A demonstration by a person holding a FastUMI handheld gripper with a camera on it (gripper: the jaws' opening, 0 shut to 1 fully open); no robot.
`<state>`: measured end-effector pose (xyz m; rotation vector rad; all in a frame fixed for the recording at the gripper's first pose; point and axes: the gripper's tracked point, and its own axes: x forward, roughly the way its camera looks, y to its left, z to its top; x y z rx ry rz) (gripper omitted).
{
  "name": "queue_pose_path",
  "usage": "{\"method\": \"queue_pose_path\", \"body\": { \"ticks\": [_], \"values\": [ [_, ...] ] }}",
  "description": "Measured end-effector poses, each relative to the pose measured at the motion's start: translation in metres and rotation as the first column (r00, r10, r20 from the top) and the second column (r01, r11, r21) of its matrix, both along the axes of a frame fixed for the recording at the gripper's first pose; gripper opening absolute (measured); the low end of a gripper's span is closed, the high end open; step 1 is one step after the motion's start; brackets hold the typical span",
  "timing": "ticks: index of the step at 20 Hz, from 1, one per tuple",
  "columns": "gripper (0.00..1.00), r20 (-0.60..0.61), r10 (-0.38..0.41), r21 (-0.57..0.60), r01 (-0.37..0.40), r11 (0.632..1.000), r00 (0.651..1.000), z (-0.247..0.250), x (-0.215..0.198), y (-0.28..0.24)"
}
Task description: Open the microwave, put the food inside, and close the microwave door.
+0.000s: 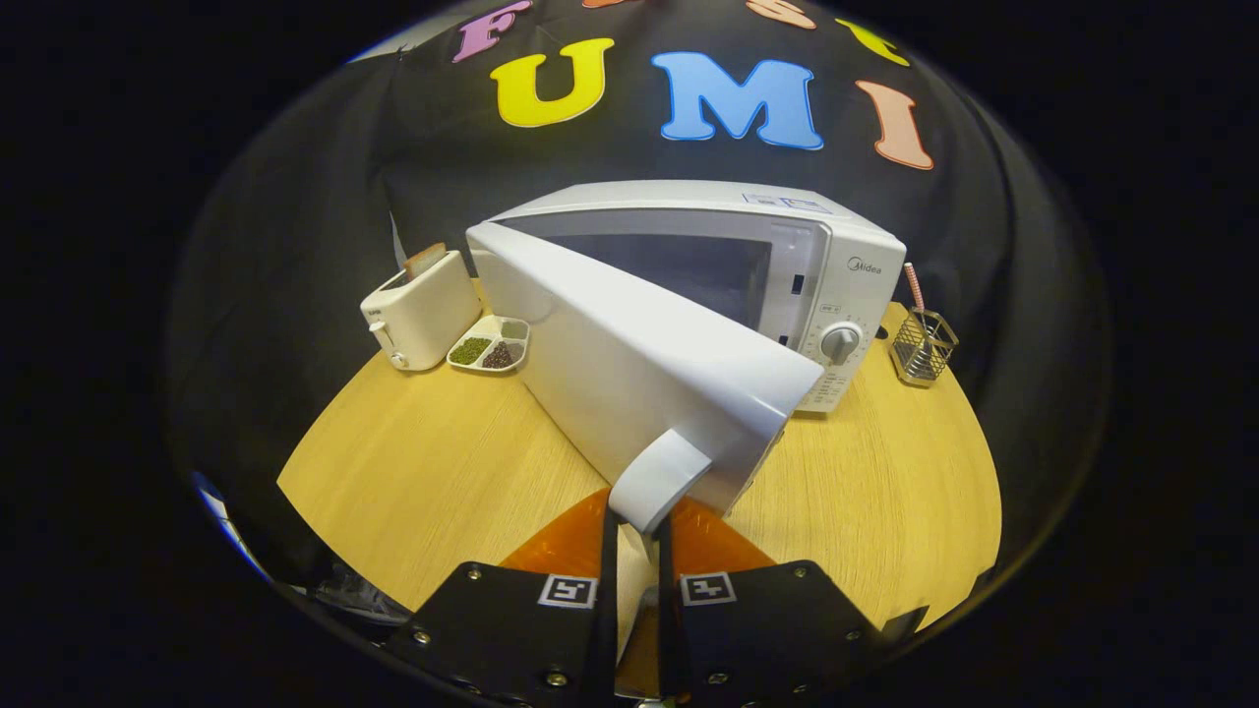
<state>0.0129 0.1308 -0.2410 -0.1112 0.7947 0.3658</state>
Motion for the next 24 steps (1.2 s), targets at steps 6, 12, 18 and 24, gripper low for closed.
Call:
{"method": "queue_pose_path", "body": {
  "ticks": [6,12,18,24],
  "values": [
    [0.2,0.011,0.011,-0.007,-0.011,1.0,1.0,0.009,-0.026,0.017],
    [0.4,-0.011,0.004,-0.029,-0.005,1.0,1.0,0.003,-0.05,0.034],
    [0.41,-0.013,0.014,-0.031,-0.014,0.999,1.0,-0.004,-0.073,0.064],
    [0.41,-0.025,0.049,-0.025,-0.05,0.998,0.998,-0.008,-0.099,0.101]
  ]
}}
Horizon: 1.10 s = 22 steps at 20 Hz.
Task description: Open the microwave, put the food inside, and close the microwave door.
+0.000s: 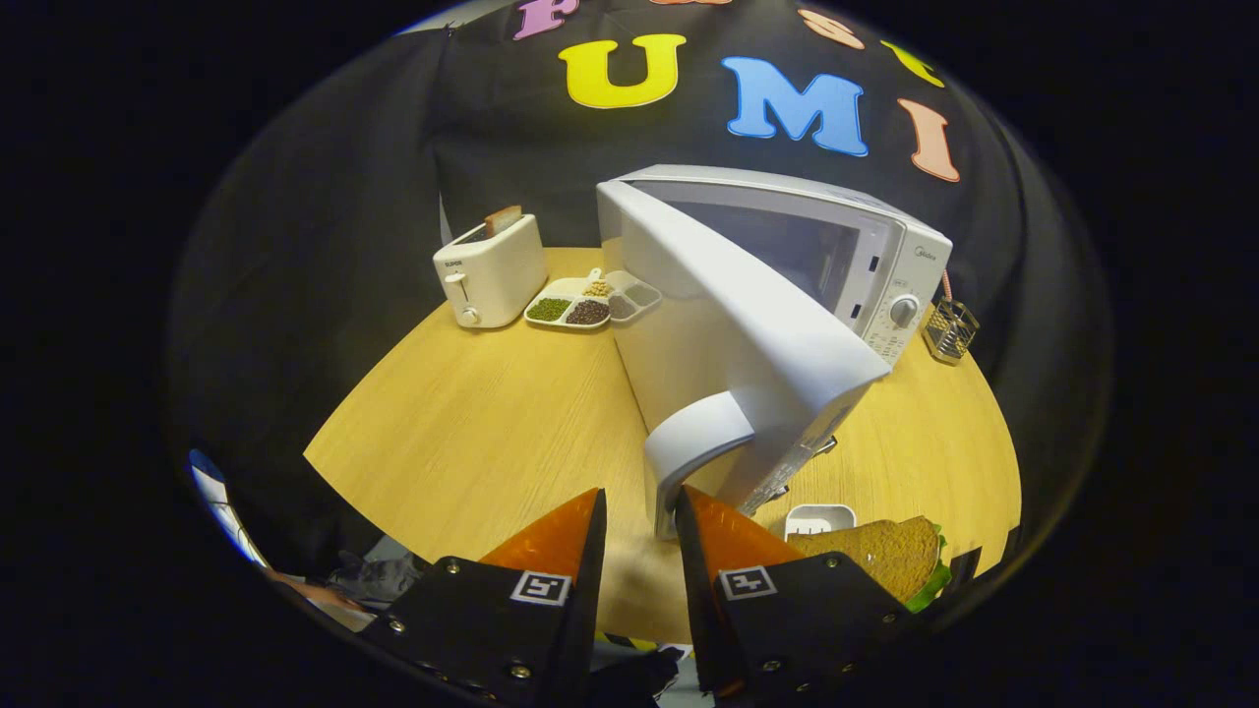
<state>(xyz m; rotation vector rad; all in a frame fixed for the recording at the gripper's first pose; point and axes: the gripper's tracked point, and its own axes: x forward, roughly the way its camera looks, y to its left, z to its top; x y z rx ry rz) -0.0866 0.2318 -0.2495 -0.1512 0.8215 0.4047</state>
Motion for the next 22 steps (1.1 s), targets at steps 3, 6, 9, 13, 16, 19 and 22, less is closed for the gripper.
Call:
{"method": "queue_pose_path", "body": {
  "ticks": [3,6,9,13,16,19,22],
  "values": [
    [0.41,0.0,0.025,0.003,-0.025,1.0,1.0,-0.002,-0.011,0.018],
    [0.41,-0.002,0.051,0.007,-0.051,0.999,0.999,-0.002,-0.02,0.036],
    [0.41,0.012,0.087,-0.022,-0.087,0.996,0.996,-0.003,-0.025,0.043],
    [0.41,0.005,0.165,-0.009,-0.165,0.986,0.986,0.001,-0.039,0.064],
    [0.41,0.001,0.236,0.02,-0.236,0.971,0.972,0.003,-0.048,0.079],
    [0.43,0.024,0.335,0.092,-0.336,0.937,0.942,0.012,-0.06,0.095],
    [0.44,0.06,0.415,0.175,-0.419,0.891,0.908,0.032,-0.074,0.104]
  ]
}}
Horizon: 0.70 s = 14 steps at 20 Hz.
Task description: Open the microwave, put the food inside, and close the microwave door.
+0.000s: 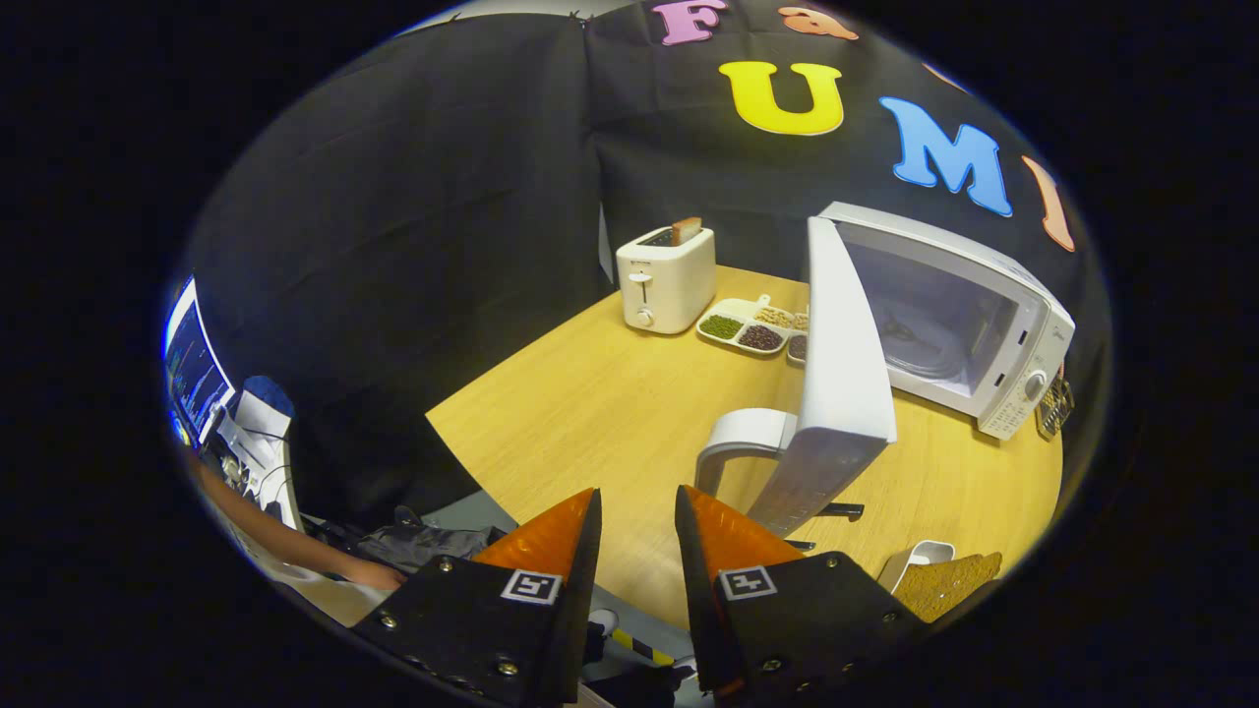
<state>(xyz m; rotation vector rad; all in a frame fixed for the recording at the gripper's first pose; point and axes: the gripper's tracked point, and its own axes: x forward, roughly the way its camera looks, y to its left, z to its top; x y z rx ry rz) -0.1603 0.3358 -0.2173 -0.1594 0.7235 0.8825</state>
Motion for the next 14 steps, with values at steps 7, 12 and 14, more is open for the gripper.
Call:
{"method": "queue_pose_path", "body": {
  "ticks": [7,12,14],
  "values": [
    [0.93,0.087,0.153,0.25,-0.17,0.953,0.984,0.079,-0.023,0.018],
    [0.95,0.184,0.103,0.349,-0.163,0.923,0.978,0.136,-0.009,0.0],
    [0.95,0.219,0.08,0.349,-0.154,0.924,0.972,0.149,-0.002,-0.016]
  ]
}}
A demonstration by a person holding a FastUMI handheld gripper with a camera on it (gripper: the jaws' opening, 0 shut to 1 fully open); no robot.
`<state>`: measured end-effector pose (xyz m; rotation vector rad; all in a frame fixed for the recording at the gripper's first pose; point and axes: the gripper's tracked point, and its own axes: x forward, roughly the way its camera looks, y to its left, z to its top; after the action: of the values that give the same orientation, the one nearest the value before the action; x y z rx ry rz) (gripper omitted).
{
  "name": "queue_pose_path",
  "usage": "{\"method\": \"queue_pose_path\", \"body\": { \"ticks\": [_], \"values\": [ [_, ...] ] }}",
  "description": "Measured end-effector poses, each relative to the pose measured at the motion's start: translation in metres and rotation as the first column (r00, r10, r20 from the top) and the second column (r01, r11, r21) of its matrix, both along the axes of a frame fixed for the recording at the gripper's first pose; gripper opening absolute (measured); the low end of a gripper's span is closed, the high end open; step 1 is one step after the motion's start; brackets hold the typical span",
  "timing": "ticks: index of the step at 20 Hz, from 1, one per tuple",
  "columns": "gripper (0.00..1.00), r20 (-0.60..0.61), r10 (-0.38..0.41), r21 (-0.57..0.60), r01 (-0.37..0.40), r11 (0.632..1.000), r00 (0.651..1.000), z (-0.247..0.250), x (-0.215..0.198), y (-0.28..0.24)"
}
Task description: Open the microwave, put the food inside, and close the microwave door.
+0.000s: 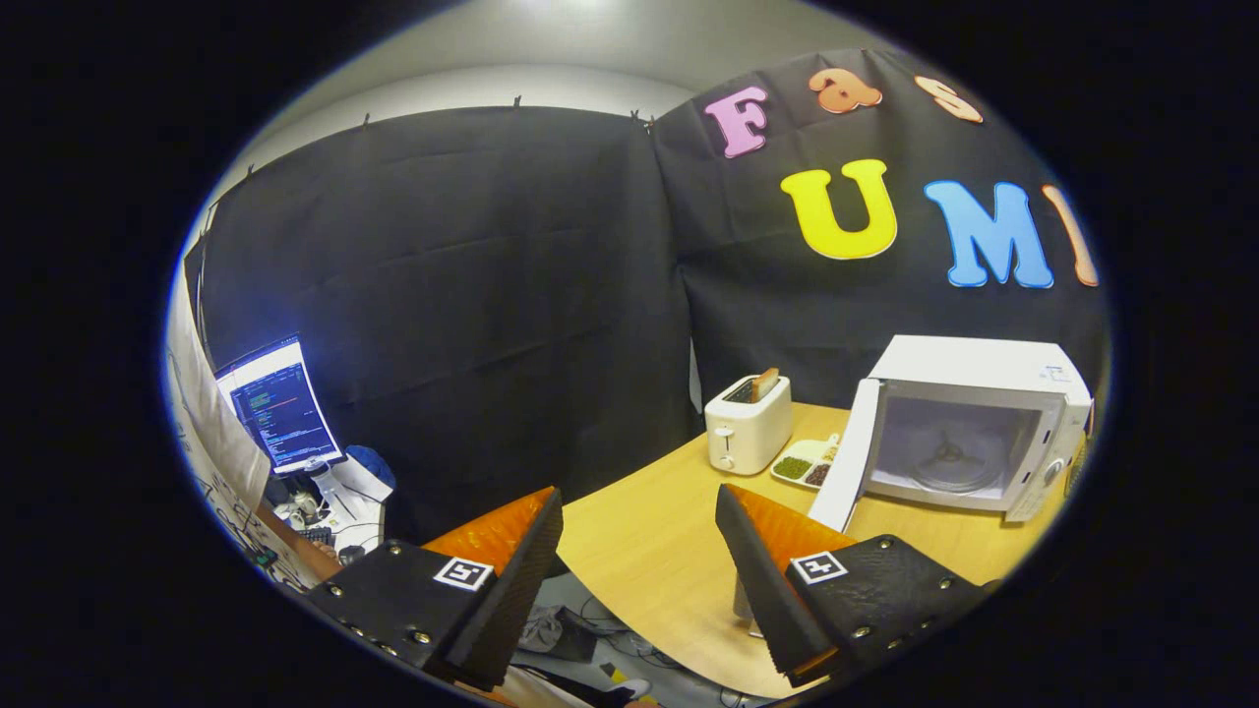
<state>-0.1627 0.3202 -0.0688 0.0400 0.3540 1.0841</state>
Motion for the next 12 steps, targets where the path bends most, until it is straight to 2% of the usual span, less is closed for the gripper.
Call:
{"method": "queue_pose_path", "body": {
  "ticks": [6,12],
  "values": [
    [0.94,0.019,-0.121,-0.006,0.122,0.993,0.992,0.006,0.033,-0.057],
    [0.95,0.006,-0.259,-0.032,0.259,0.965,0.966,-0.001,0.071,-0.12]
  ]
}}
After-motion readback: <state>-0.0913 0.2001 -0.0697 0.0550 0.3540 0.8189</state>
